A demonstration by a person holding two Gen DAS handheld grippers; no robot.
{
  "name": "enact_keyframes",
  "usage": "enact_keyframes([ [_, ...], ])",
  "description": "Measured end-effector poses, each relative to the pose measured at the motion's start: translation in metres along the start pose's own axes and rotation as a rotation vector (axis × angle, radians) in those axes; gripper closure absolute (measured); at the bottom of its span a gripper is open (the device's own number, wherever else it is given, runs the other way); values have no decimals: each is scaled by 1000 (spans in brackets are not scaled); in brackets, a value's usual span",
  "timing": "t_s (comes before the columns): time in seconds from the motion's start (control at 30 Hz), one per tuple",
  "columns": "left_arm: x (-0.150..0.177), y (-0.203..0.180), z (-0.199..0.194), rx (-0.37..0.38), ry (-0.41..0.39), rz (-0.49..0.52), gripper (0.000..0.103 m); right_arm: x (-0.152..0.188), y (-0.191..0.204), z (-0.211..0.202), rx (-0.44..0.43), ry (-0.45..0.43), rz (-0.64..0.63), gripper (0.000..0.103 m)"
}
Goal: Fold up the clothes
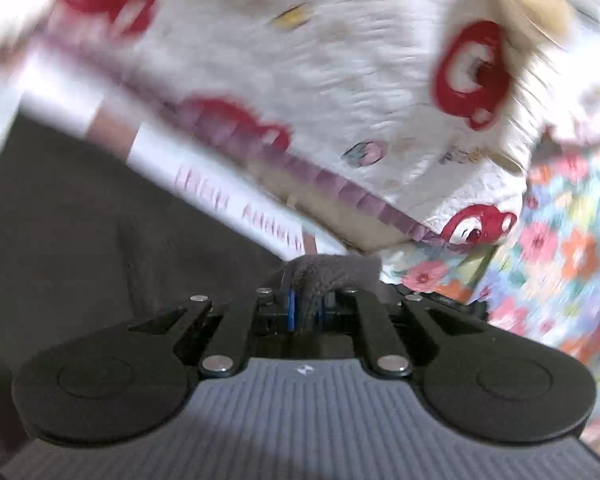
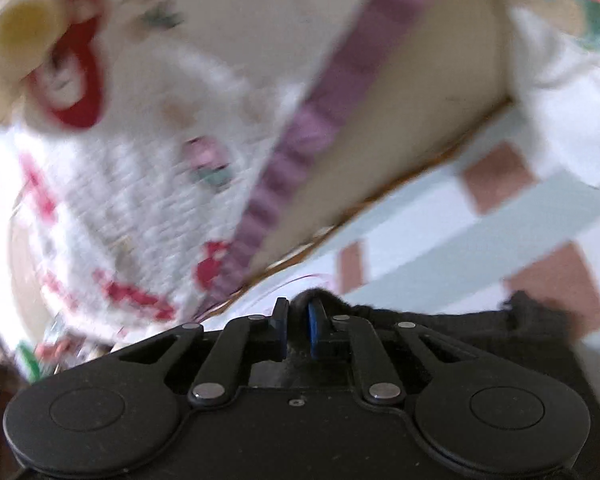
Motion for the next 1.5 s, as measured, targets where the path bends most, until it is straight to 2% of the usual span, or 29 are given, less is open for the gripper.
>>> enact_keyframes([
  [0.07,3,42,12,-143,-7,-50,92,6,-17,4,80,45,19,93],
  [0.13,14,79,27,-285,18,-29,92,14,-26,7,130,91,16,94],
  [0.17,21,97,31,-339,26,-34,91,20,-27,7,129,109,13,94],
  [0.2,26,108,32,-373,30,-38,85,26,-27,7,114,124,18,94],
  [0.23,31,119,33,-404,33,-39,82,33,-26,7,102,137,22,90],
  [0.3,34,126,31,-445,25,-10,70,44,-24,7,103,168,16,89],
  [0.33,35,126,29,-450,24,11,67,49,-24,8,107,184,14,86],
  [0.37,36,125,26,-454,24,33,60,53,-25,8,118,196,21,81],
  [0.4,36,122,24,-460,27,61,55,56,-27,7,125,196,34,68],
  [0.43,36,118,23,-466,31,90,53,59,-30,6,128,186,55,60],
  [0.5,42,111,21,-469,63,138,43,62,-35,2,109,161,108,58],
  [0.57,54,111,22,-464,110,157,39,63,-38,-2,74,133,167,51],
  [0.67,66,116,29,-431,145,134,30,63,-36,-1,34,102,226,50],
  [0.73,65,118,31,-387,112,64,29,63,-34,3,27,96,245,48],
  [0.77,62,118,30,-381,93,42,44,64,-33,5,26,96,252,47],
  [0.8,61,116,28,-382,86,62,86,64,-32,8,27,96,259,43],
  [0.83,59,113,26,-382,78,81,93,65,-31,12,34,99,266,42],
  [0.9,54,100,18,-347,45,100,94,67,-31,17,52,101,274,42],
  [0.93,50,92,11,-309,22,95,94,69,-31,19,64,99,270,42],
  [1.0,29,68,-22,-80,-47,-49,94,69,-28,21,128,98,206,42],
  [1.07,5,50,-57,146,-112,-193,93,69,-22,23,216,123,73,53],
  [1.1,2,49,-62,155,-114,-195,92,71,-17,25,235,144,-4,66],
  [1.13,-2,49,-65,145,-114,-193,91,75,-14,26,244,165,-55,72],
  [1.2,2,74,-54,-76,-113,-155,87,80,-11,27,258,188,-109,72],
  [1.3,15,121,-38,-437,-126,-79,85,84,-16,27,247,177,-57,70],
  [1.37,23,139,-35,-576,-105,-32,83,84,-18,27,239,168,-27,69],
  [1.43,26,129,-27,-590,-98,34,70,85,-20,29,239,163,0,61],
  [1.47,25,121,-23,-584,-98,70,59,85,-20,29,237,161,13,56],
  [1.5,25,112,-22,-571,-108,106,57,85,-21,30,236,158,24,49],
])
Point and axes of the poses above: each gripper's, at about its wrist camera, not at the fingertips, and z roughly the way its jaws point, y to its left, x to its underside, the point moved 8 cm from there along z, roughly the way its jaws point, and after that the axes turned 13 degrees about -z, right-handed, at the moved point
